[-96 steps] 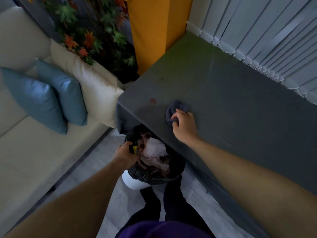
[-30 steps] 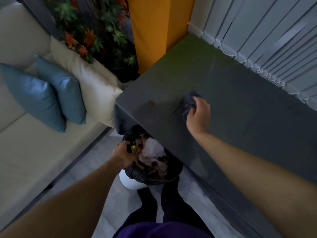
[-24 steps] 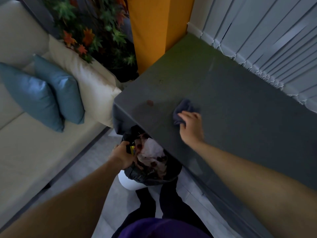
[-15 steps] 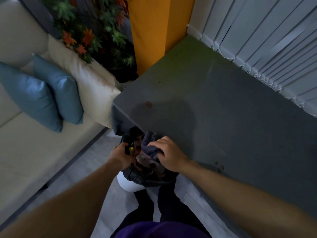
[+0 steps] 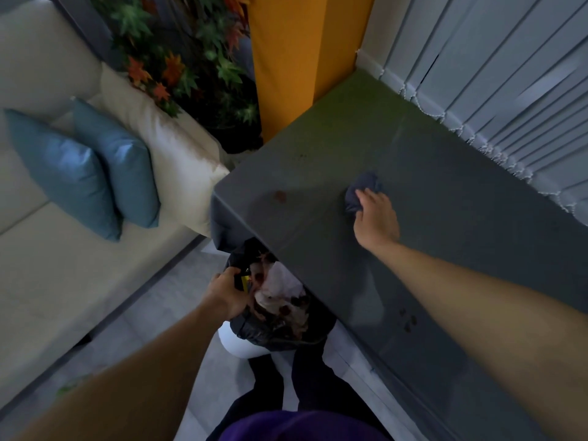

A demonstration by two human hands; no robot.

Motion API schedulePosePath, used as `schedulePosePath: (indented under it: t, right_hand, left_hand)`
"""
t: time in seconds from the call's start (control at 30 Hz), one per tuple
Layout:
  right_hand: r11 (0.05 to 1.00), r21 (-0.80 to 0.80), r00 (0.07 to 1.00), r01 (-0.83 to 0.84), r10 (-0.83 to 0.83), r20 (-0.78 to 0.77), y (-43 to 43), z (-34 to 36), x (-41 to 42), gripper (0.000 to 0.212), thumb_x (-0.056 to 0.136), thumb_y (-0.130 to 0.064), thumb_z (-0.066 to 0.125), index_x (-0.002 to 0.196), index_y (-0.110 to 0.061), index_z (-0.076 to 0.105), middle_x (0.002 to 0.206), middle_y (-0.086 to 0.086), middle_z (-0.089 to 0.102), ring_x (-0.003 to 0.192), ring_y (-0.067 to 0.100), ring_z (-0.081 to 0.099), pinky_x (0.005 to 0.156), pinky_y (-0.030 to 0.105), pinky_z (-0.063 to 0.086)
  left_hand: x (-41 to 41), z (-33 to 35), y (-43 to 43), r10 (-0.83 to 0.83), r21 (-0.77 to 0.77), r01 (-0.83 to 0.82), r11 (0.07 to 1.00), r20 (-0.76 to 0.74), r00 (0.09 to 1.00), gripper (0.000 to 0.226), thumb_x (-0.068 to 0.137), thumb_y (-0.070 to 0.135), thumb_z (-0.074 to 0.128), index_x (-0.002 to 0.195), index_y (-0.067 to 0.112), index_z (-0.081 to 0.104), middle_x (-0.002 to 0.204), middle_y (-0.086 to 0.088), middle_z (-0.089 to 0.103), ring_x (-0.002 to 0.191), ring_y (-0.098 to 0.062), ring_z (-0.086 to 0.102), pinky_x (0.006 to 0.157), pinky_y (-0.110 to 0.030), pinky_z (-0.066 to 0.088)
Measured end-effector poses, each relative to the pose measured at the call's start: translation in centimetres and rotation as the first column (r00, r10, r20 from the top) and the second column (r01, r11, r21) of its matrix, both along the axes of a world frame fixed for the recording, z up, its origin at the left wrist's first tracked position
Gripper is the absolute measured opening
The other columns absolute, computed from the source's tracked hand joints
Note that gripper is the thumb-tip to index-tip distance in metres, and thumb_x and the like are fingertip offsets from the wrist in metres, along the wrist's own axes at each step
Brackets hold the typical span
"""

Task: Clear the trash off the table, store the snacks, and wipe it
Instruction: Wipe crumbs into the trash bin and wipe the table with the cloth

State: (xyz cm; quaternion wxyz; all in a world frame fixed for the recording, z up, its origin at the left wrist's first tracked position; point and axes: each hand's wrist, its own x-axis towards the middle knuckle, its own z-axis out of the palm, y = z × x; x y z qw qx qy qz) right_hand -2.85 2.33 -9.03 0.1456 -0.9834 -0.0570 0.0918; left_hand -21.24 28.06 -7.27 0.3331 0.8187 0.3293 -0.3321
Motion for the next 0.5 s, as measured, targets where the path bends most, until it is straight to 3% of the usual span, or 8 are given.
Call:
schedulePosePath:
  t: [0.1, 0.27, 0.37, 0.5]
  right_hand:
    - [0.978, -0.167, 0.986, -0.122, 0.100, -0.135, 0.1, -1.5, -0.7, 0.054, 0.104, -0.033, 0.032, 0.156, -0.021, 0.024, 0.165, 0.002, 0.014, 0.151, 0.029, 0.003, 0.119, 0.044, 0.020]
    - [0.970, -0.212, 0.988, -0.116, 0.090, -0.128, 1.0, -1.3, -1.5, 0.064, 0.102, -0.046, 0.029, 0.157, -0.017, 0.017, 0.166, 0.006, 0.005, 0.152, 0.031, -0.004, 0.122, 0.047, 0.009]
    - [0.963, -0.227, 0.989, -0.144, 0.134, -0.059, 1.7, -0.5, -2.2, 0.070, 0.100, -0.053, 0.029, 0.158, -0.017, 0.014, 0.166, 0.007, 0.002, 0.152, 0.027, -0.008, 0.122, 0.049, 0.000]
    - [0.973, -0.053, 0.965, -0.224, 0.229, 0.130, 4.6, 0.9, -4.0, 0.059, 0.100, -0.051, 0.036, 0.152, -0.022, 0.030, 0.163, 0.000, 0.019, 0.151, 0.020, 0.010, 0.111, 0.048, 0.015]
  left_hand:
    - [-0.2, -0.1, -0.1, 0.016, -0.008, -0.016, 1.000, -0.003, 1.000, 0.063, 0.087, 0.017, 0.060, 0.146, 0.025, 0.038, 0.132, -0.013, 0.042, 0.113, -0.034, 0.053, 0.092, -0.045, 0.055]
    - [-1.1, -0.5, 0.0, 0.073, -0.041, -0.072, 0.997, 0.017, 0.997, 0.062, 0.088, 0.014, 0.060, 0.145, 0.025, 0.040, 0.129, -0.012, 0.045, 0.113, -0.034, 0.053, 0.093, -0.047, 0.054]
    - [-1.9, -0.7, 0.4, 0.108, -0.042, -0.106, 0.993, 0.032, 0.994, 0.062, 0.088, 0.013, 0.060, 0.145, 0.024, 0.039, 0.130, -0.013, 0.045, 0.114, -0.034, 0.052, 0.094, -0.047, 0.053]
    - [-3.5, -0.7, 1.7, 0.155, -0.052, -0.152, 0.987, 0.059, 0.986, 0.064, 0.089, 0.009, 0.058, 0.147, 0.021, 0.036, 0.137, -0.015, 0.039, 0.123, -0.036, 0.046, 0.102, -0.046, 0.048]
